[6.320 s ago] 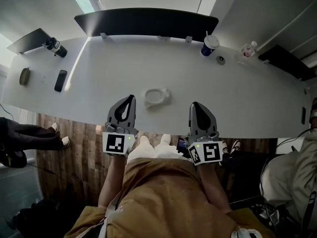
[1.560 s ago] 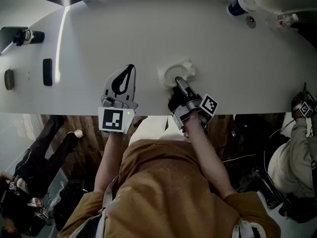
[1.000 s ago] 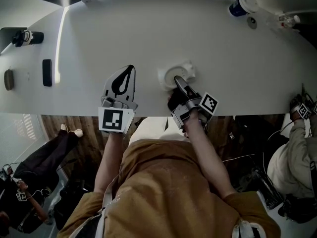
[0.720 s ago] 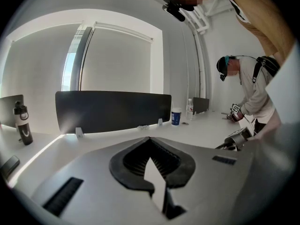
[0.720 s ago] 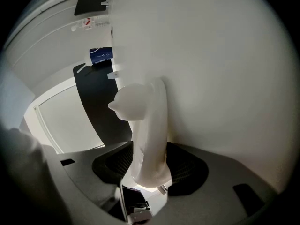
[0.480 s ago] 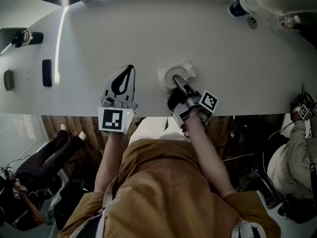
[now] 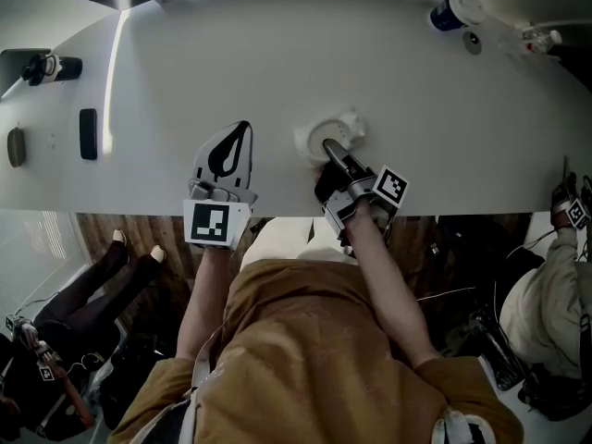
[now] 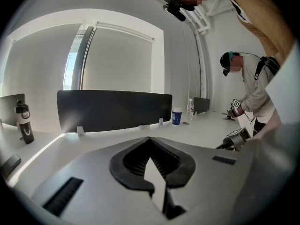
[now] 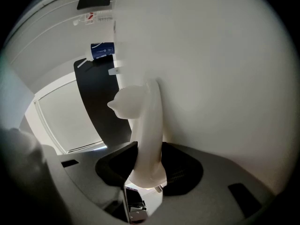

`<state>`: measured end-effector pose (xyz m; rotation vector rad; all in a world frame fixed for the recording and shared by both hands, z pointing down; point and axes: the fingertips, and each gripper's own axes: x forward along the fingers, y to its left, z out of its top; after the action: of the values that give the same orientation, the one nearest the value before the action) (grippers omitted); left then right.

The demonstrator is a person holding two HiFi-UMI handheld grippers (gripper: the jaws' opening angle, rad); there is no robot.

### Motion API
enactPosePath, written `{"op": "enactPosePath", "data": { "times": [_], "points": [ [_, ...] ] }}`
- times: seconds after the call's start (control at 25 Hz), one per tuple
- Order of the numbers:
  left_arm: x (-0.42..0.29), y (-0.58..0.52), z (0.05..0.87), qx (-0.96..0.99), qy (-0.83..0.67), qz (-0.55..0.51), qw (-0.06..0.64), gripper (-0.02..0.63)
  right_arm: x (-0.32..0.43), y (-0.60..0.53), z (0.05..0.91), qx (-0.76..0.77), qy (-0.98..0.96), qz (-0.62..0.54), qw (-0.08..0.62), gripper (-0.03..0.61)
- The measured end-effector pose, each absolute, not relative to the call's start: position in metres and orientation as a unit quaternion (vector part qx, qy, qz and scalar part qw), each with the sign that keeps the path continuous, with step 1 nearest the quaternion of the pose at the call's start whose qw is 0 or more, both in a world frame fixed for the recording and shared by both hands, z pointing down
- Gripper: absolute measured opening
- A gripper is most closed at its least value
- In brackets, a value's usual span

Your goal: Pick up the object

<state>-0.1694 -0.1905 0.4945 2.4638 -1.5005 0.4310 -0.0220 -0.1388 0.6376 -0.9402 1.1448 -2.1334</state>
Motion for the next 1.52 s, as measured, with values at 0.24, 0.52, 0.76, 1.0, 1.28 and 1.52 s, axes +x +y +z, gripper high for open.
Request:
{"op": "enactPosePath", "data": {
  "times": [0.24,0.52,0.76,1.0,1.28,1.52],
  "points": [
    [-0.175,-0.191,0.496,0.837,-0.515,0.149,0.114,0.006,-0.017,-0.152,0.632,-0.352,0.444,-0.777,0.273,0.167],
    [-0.173,-0.189,0.496,0.837,-0.515,0.148,0.114,0.006,-0.016,-0.154,0.624,-0.354,0.466,-0.765,0.268,0.167],
    [-0.173,-0.188,0.494,0.837,-0.515,0.146,0.114,0.006,-0.019,-0.155,0.614,-0.350,0.487,-0.755,0.264,0.167],
    [-0.173,-0.187,0.493,0.837,-0.515,0.145,0.114,0.006,-0.017,-0.160,0.603,-0.354,0.520,-0.734,0.256,0.167],
    [-0.168,-0.185,0.489,0.840,-0.513,0.139,0.111,0.006,-0.017,-0.163,0.585,-0.347,0.553,-0.714,0.252,0.167],
    [-0.163,-0.187,0.486,0.841,-0.512,0.137,0.109,0.006,-0.014,-0.172,0.566,-0.338,0.569,-0.702,0.263,0.167]
  ]
}}
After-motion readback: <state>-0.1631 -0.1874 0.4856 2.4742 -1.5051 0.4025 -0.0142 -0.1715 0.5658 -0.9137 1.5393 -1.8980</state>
